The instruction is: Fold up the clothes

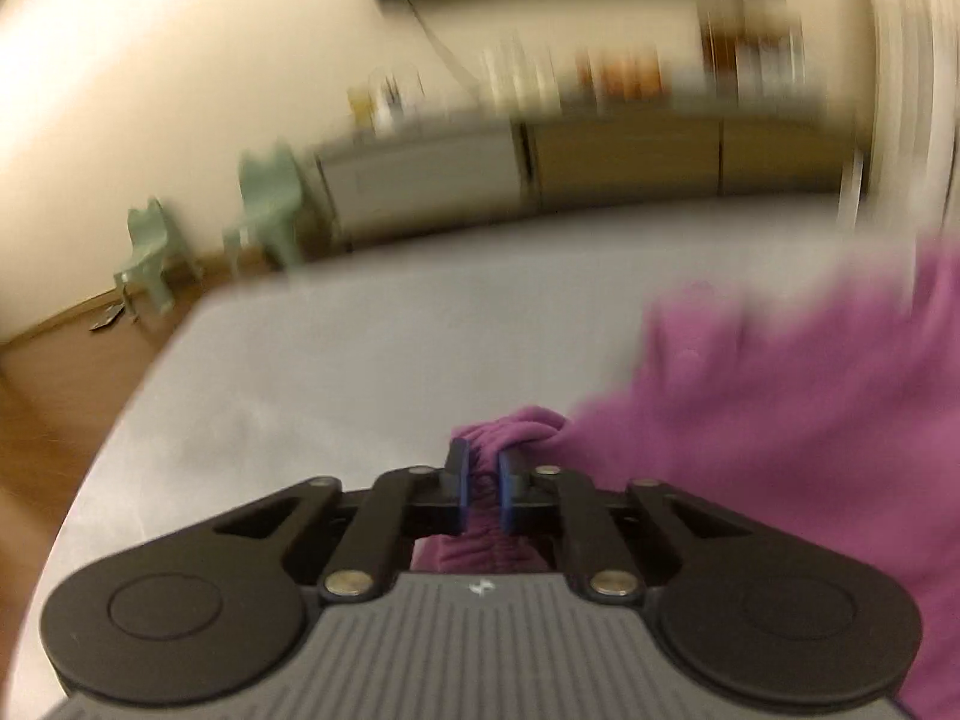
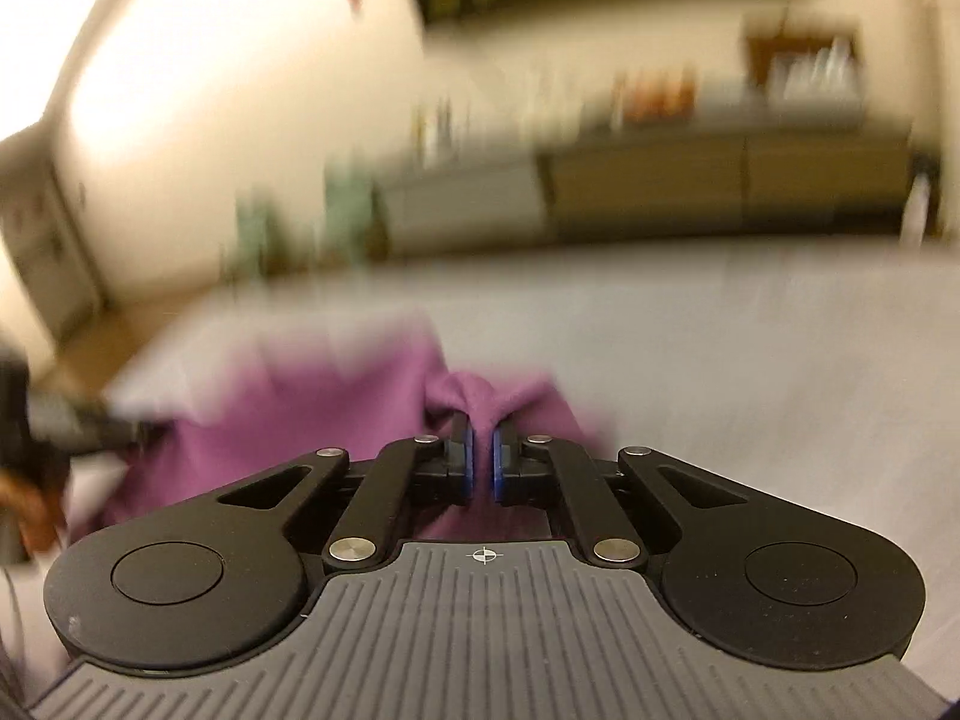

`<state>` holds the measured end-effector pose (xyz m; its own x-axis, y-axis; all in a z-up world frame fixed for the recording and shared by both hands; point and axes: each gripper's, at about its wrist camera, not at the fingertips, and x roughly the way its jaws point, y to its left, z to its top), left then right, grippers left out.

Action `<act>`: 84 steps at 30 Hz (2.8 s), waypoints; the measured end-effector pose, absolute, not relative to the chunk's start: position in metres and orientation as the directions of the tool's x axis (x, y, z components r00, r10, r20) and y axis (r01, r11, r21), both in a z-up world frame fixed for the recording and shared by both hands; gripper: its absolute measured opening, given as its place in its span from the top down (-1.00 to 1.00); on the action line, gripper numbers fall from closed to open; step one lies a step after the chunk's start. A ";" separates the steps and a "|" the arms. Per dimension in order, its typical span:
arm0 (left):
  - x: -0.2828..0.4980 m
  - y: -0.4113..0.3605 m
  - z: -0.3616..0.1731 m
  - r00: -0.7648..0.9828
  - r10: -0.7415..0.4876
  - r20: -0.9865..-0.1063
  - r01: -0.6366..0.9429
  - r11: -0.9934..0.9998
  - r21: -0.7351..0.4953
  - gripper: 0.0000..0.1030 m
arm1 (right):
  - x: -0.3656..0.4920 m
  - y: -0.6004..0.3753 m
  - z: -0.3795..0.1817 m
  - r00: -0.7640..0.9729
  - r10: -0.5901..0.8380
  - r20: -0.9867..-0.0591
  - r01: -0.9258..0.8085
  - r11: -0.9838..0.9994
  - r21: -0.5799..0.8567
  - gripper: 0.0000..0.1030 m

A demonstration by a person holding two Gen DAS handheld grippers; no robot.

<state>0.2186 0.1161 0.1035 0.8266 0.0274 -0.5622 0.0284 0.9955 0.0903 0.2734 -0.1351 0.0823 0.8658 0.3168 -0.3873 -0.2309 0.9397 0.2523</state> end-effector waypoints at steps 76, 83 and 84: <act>0.245 -0.139 0.090 0.637 -0.298 -0.711 0.461 0.886 0.042 -0.81 | 0.144 -0.136 0.019 0.698 0.438 -0.567 -0.207 0.881 0.426 0.11; 0.278 -0.199 0.043 0.656 -0.094 -0.748 0.403 0.883 0.242 0.63 | 0.156 -0.124 0.008 0.659 0.415 -0.627 -0.241 0.907 0.346 0.09; 0.275 -0.188 0.050 0.664 -0.116 -0.739 0.391 0.896 0.210 0.80 | 0.158 -0.127 0.007 0.662 0.392 -0.639 -0.217 0.916 0.337 0.07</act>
